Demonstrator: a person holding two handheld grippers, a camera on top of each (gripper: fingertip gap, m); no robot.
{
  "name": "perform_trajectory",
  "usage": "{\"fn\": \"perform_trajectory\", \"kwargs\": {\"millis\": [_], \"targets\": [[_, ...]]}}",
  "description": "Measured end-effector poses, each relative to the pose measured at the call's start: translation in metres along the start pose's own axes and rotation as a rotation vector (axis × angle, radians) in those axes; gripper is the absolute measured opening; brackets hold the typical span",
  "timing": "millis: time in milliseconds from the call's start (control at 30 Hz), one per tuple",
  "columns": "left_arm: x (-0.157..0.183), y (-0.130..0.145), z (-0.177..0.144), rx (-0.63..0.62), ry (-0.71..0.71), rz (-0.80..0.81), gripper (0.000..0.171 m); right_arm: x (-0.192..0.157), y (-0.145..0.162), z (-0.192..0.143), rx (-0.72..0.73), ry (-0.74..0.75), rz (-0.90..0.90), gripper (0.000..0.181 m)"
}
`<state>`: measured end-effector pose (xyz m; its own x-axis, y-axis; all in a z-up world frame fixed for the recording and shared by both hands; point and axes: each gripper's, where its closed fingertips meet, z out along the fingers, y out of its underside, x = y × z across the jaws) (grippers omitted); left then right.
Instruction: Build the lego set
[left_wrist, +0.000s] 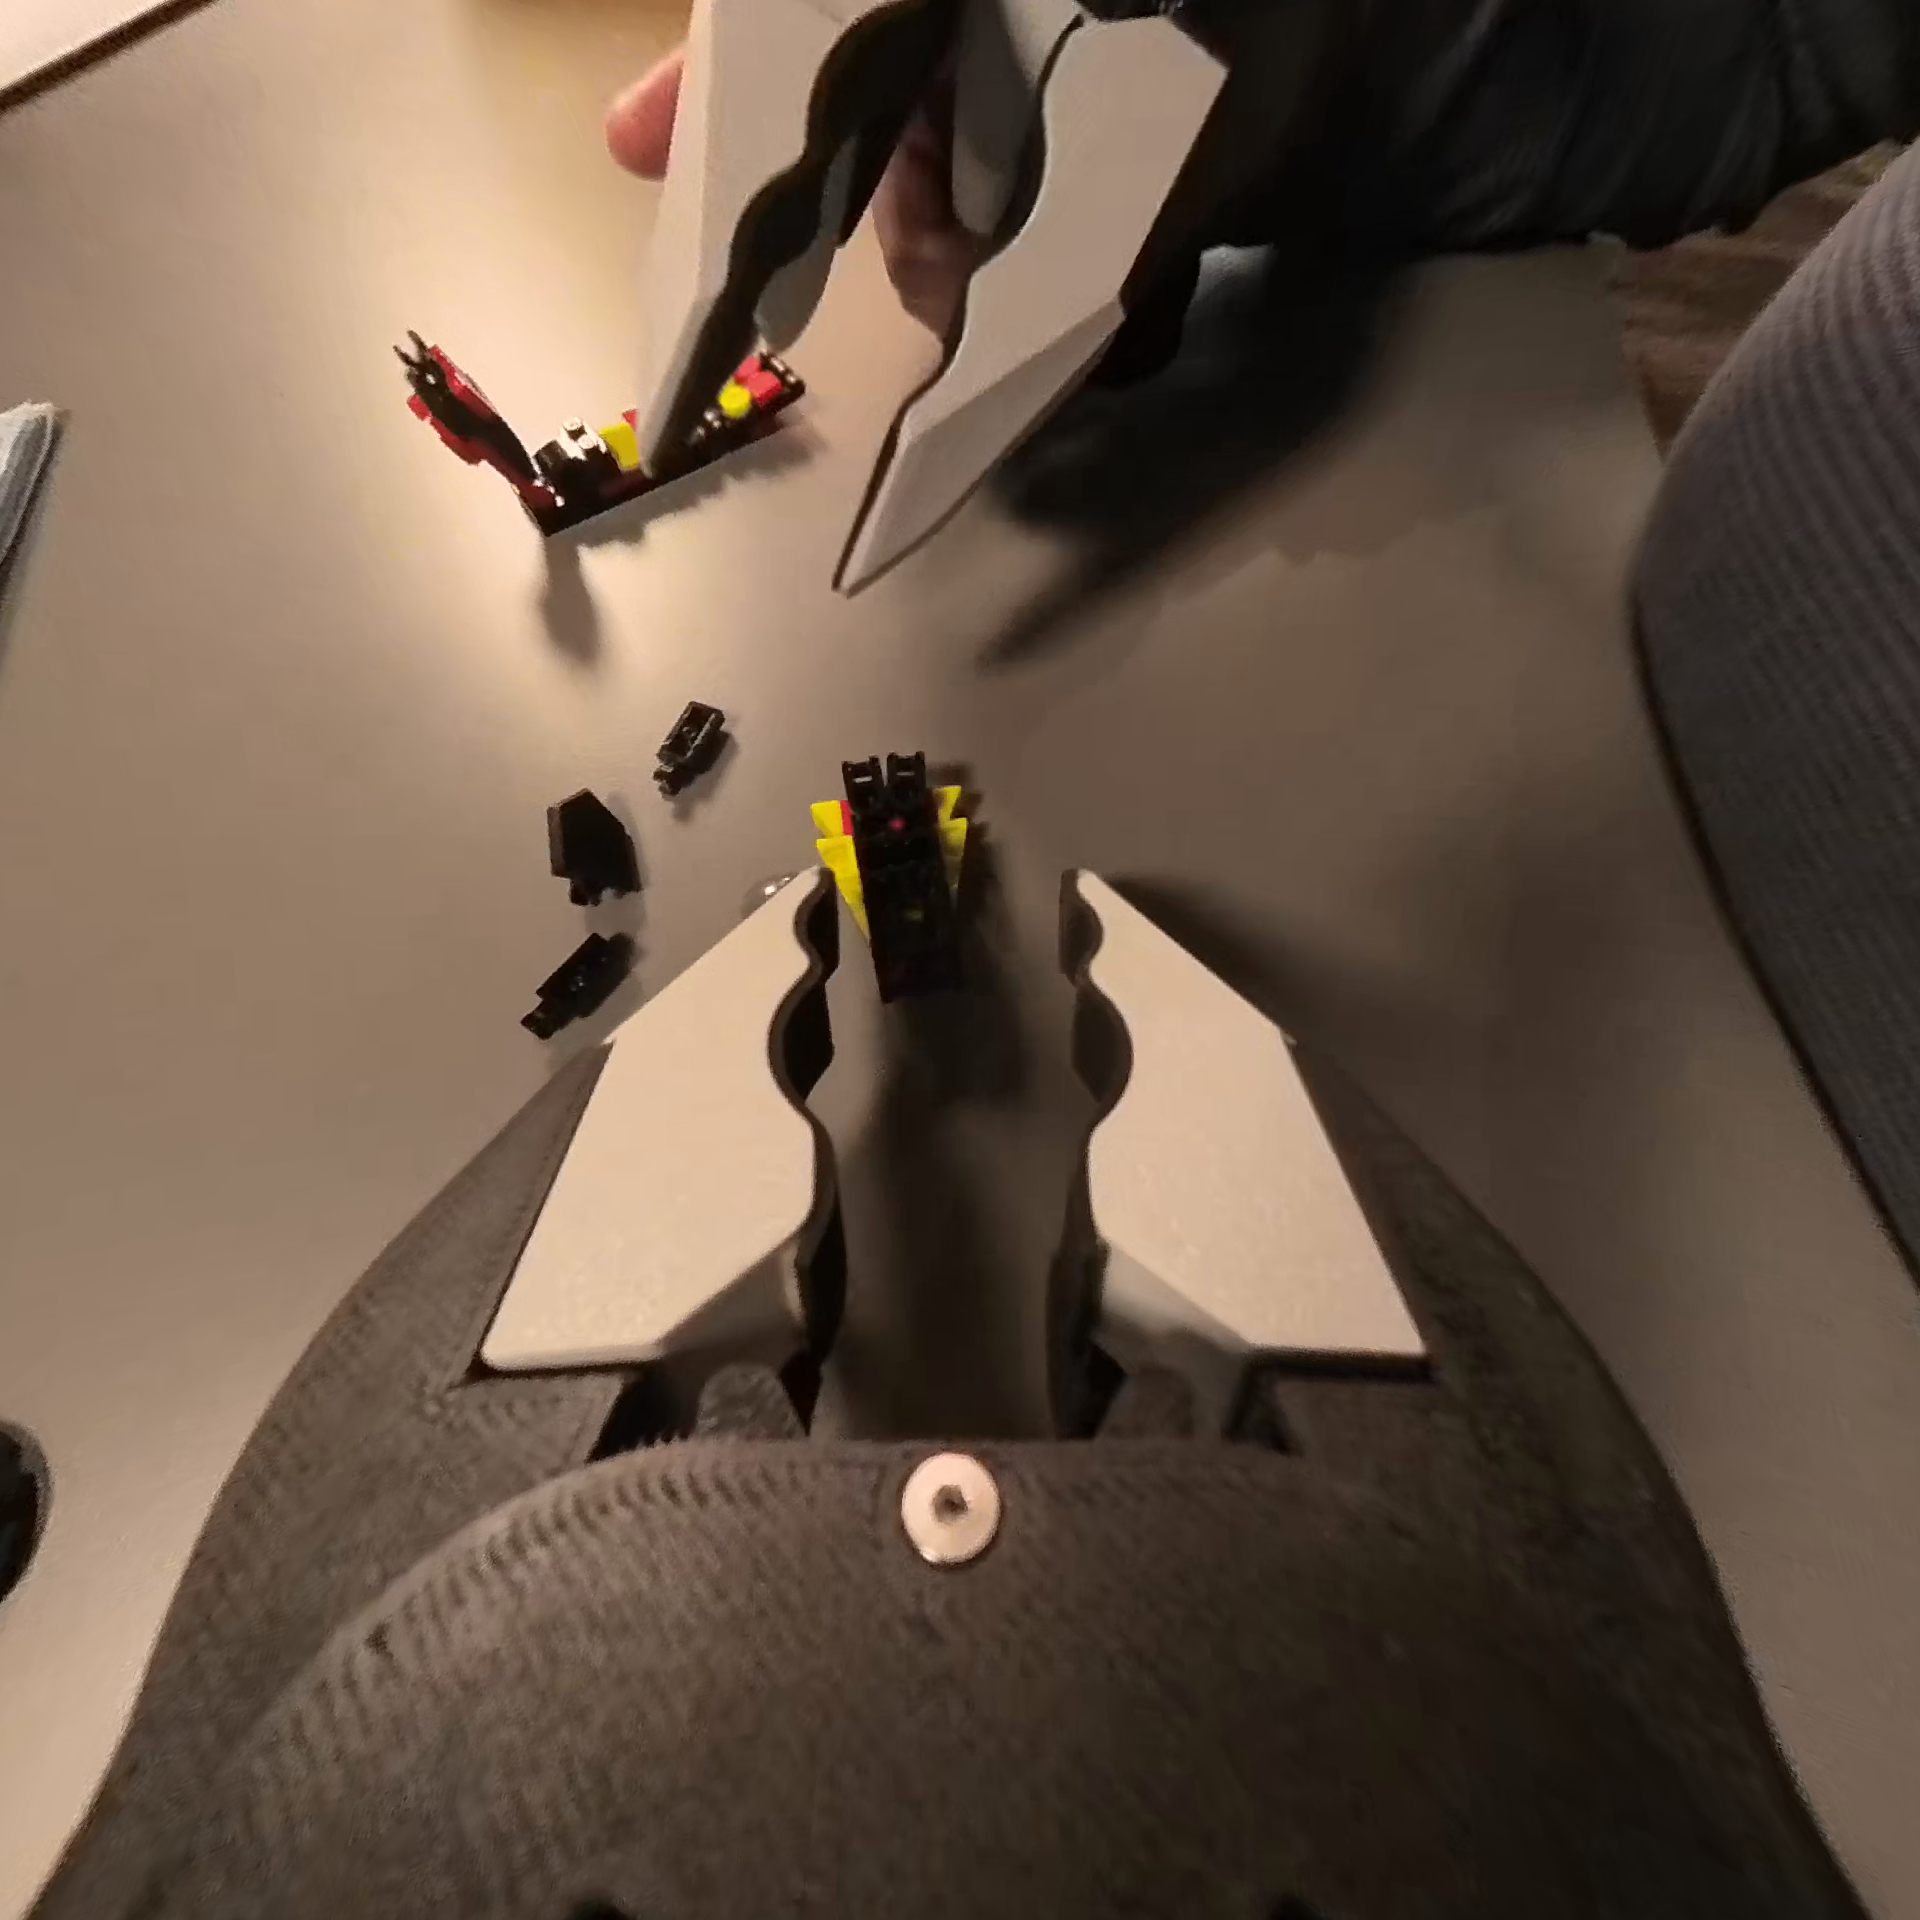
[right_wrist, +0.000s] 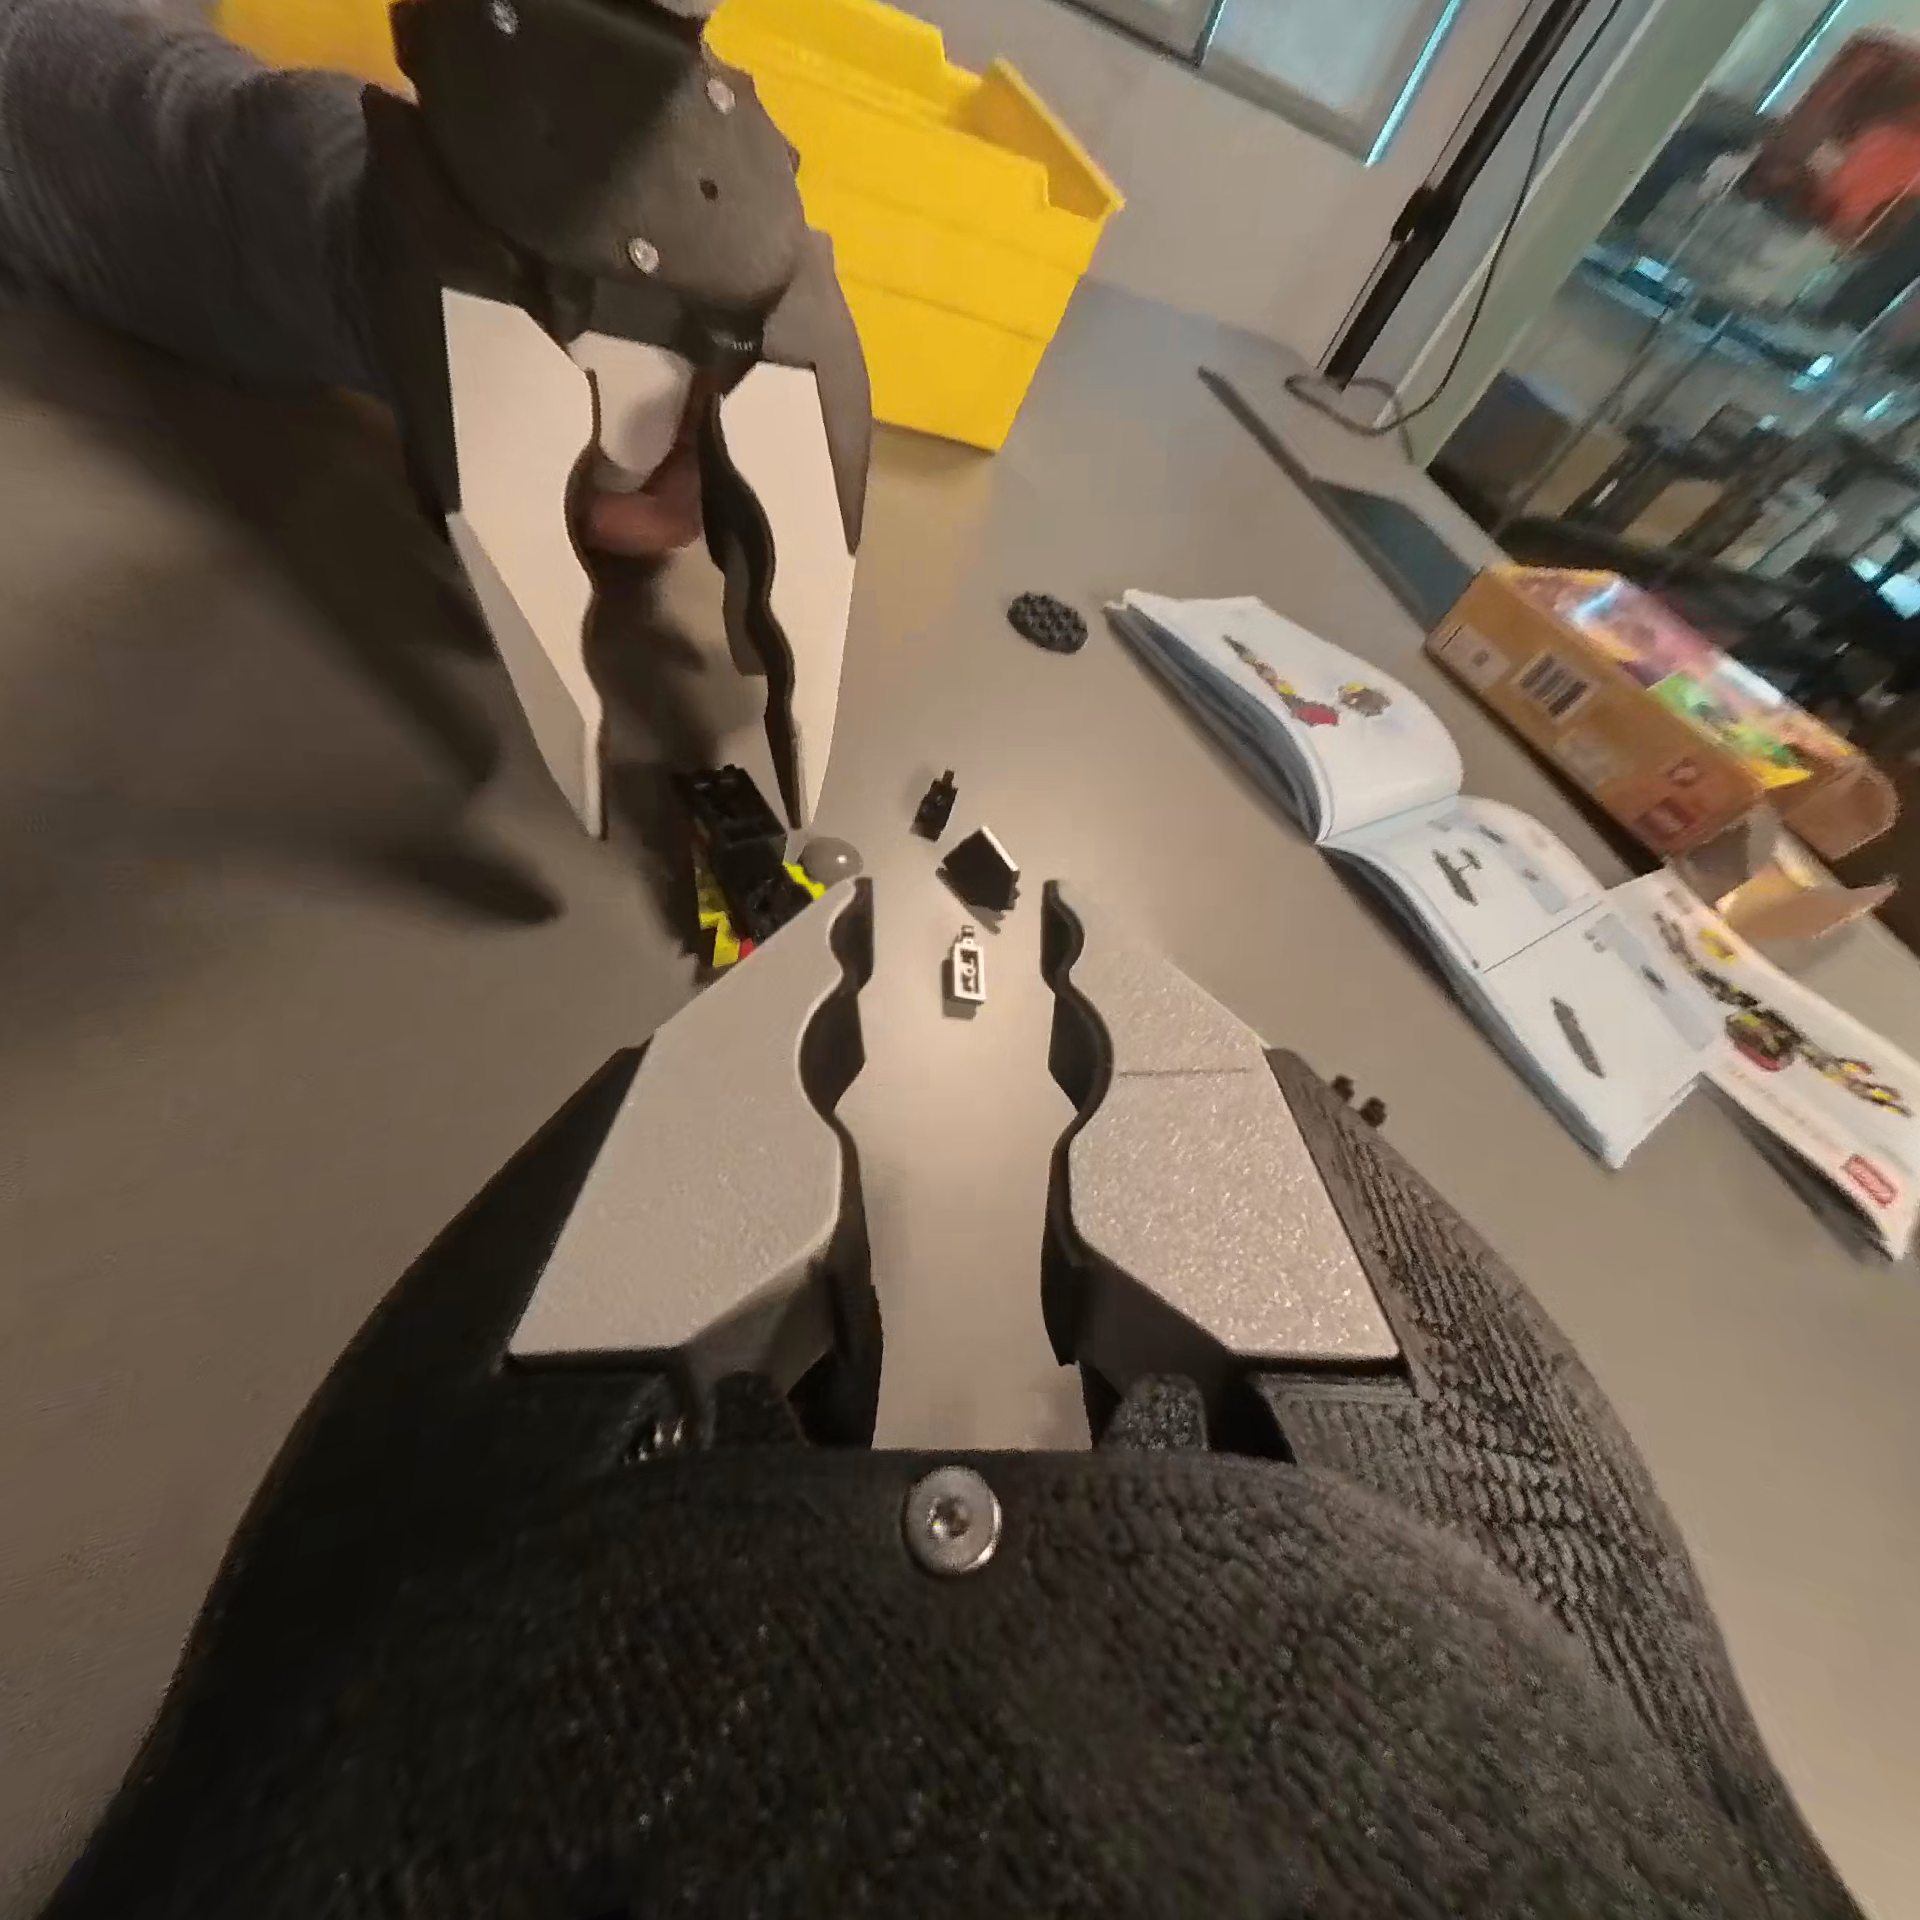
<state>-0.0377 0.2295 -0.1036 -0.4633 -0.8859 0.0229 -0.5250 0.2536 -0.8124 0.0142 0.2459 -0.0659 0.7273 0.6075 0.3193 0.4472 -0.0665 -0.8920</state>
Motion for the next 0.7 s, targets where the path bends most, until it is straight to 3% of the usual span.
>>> {"fn": "perform_trajectory", "kwargs": {"millis": [267, 467, 700], "targets": [[-0.007, 0.006, 0.003, -0.046, -0.059, 0.037, 0.025, -0.005, 0.011, 0.006, -0.089, -0.042, 0.049, 0.031], [-0.012, 0.005, 0.004, -0.046, -0.131, 0.107, 0.016, 0.013, 0.007, 0.003, -0.046, 0.012, 0.209, 0.033], [-0.037, -0.041, -0.025, 0.224, -0.433, 0.227, 0.016, 0.028, -0.024, -0.005, 0.218, 0.023, 0.514, 0.036]]}}
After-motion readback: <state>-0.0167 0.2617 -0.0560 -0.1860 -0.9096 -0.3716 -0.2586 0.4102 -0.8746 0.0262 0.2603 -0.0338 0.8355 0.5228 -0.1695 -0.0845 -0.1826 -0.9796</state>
